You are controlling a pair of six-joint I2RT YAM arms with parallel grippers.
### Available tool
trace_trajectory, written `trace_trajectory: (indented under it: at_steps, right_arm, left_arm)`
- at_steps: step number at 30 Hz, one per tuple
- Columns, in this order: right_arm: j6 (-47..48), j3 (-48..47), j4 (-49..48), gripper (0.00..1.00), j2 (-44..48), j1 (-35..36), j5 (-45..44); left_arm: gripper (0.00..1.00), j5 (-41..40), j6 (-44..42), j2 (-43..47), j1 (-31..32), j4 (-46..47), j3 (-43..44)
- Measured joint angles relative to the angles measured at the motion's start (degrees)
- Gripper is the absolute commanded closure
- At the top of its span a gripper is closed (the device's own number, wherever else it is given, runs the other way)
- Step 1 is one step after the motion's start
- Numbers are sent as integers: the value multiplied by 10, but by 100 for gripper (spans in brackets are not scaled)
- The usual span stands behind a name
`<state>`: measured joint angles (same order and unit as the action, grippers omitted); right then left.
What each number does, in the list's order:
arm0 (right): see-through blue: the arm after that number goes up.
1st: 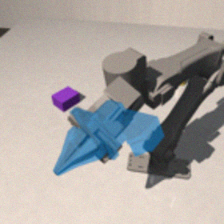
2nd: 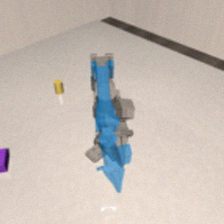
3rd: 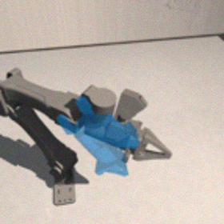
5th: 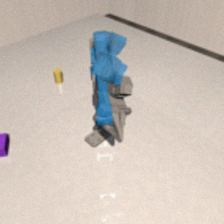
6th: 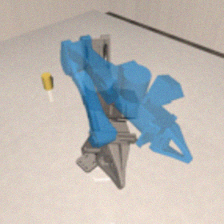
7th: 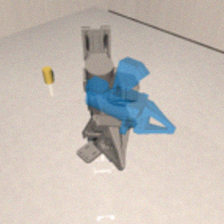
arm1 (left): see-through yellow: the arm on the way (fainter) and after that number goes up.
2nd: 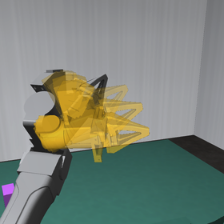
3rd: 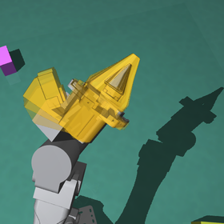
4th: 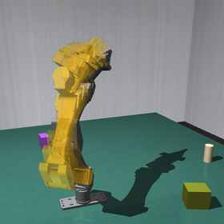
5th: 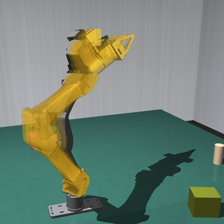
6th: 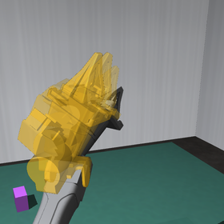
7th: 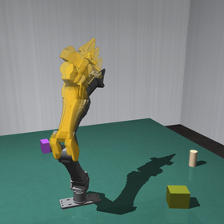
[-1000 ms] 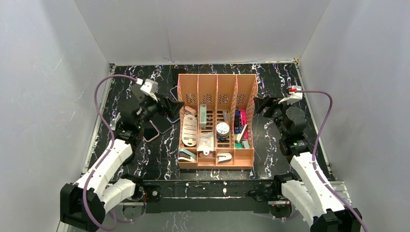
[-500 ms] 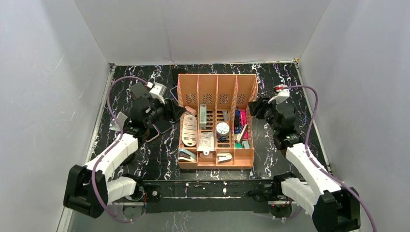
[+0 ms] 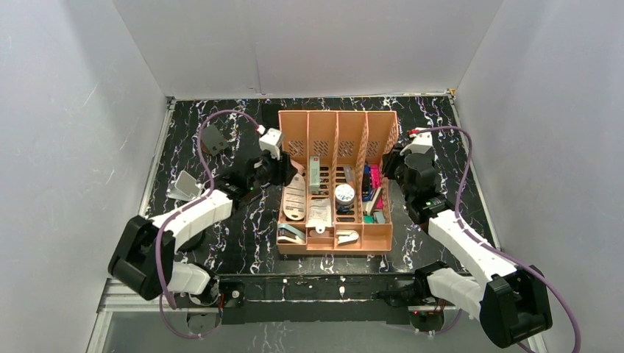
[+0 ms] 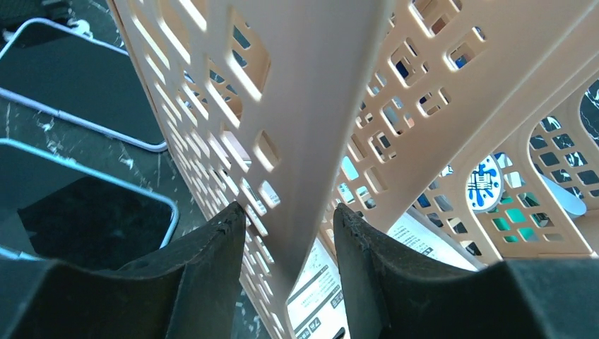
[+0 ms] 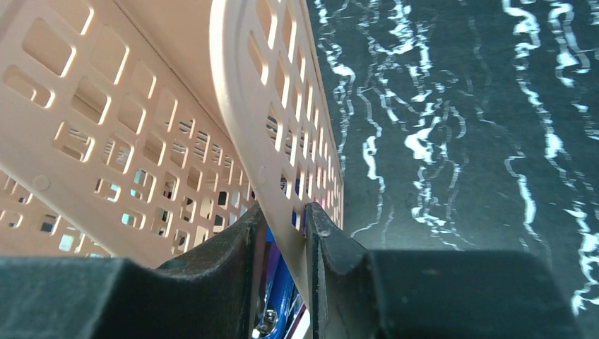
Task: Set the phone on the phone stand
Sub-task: Move the distractor to the corner of the board.
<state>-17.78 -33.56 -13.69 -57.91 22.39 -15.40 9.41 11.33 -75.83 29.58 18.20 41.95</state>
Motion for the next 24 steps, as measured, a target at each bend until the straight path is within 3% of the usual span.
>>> trace_trajectory:
  at_steps: [13,20,24]
  right_arm:
    - [92,-4,-5,59,-14,-12,-224]
    - [132,-81,-2,56,-86,-92,-268]
    - [132,-146,-2,37,-133,-169,-234]
  left_arm:
    - [53,-44,-4,-204,92,61,170]
    - [53,-39,-2,-316,122,79,288]
    - [53,-34,9,-367,140,105,337]
